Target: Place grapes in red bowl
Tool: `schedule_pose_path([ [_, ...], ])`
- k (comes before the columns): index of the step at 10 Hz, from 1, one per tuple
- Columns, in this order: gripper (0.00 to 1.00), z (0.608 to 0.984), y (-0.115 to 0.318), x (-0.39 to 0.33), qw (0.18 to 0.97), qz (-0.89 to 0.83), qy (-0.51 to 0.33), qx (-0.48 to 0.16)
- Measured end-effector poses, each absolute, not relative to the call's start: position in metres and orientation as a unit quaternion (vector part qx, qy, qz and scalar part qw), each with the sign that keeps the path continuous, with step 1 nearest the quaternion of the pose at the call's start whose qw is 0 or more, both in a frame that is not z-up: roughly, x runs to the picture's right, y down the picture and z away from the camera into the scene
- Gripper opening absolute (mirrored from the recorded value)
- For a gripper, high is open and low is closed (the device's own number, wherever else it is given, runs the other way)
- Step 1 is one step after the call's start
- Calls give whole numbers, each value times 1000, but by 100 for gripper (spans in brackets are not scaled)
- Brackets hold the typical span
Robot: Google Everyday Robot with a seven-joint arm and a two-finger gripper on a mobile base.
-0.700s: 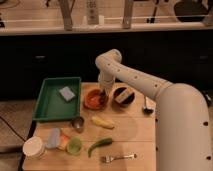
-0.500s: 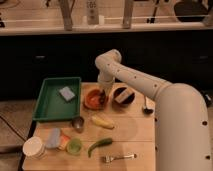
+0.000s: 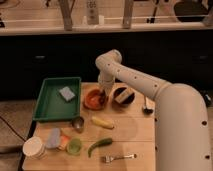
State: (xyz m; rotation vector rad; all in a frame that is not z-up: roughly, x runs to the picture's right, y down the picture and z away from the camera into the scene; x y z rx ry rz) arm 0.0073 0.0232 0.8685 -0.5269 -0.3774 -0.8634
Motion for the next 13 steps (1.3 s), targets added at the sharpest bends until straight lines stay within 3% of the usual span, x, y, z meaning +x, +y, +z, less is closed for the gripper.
schedule_pose_path([
  [13, 0, 870, 24, 11, 858, -408, -187, -250],
])
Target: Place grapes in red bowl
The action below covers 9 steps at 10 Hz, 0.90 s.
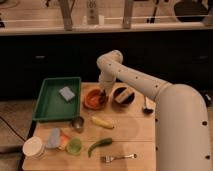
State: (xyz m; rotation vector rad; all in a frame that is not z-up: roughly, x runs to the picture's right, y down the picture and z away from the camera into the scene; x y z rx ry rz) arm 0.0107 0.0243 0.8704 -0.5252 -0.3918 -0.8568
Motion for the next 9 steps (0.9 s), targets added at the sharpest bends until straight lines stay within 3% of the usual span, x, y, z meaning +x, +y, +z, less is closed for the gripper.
schedule_pose_path([
  [9, 0, 871, 24, 9, 859, -403, -192, -250],
])
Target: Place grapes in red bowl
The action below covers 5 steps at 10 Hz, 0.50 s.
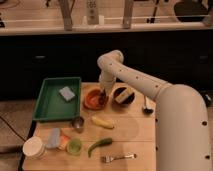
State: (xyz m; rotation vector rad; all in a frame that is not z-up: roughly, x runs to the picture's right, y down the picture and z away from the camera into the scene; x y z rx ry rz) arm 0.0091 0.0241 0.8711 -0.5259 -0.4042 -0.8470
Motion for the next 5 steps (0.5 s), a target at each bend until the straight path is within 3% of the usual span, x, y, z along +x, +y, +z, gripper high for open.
schedule_pose_path([
  [5, 0, 871, 23, 9, 860, -401, -195, -250],
])
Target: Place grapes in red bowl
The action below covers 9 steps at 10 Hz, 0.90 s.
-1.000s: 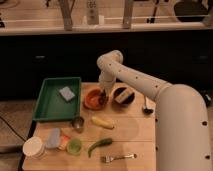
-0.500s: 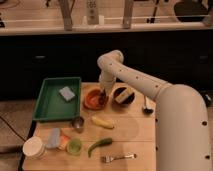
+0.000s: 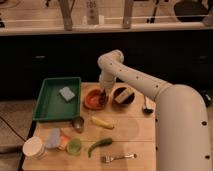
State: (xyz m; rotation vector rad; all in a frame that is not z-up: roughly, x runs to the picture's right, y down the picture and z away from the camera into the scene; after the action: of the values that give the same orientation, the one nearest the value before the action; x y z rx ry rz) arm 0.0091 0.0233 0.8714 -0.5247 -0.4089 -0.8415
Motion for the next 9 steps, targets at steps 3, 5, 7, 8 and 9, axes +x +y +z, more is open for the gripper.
schedule_pose_path([
  [3, 0, 872, 22, 9, 860, -399, -197, -250],
  [5, 0, 872, 22, 9, 860, -398, -198, -250],
  [7, 0, 871, 22, 10, 860, -397, -199, -250],
  [8, 0, 872, 22, 10, 860, -396, -200, -250],
  [9, 0, 872, 21, 10, 861, -396, -200, -250],
])
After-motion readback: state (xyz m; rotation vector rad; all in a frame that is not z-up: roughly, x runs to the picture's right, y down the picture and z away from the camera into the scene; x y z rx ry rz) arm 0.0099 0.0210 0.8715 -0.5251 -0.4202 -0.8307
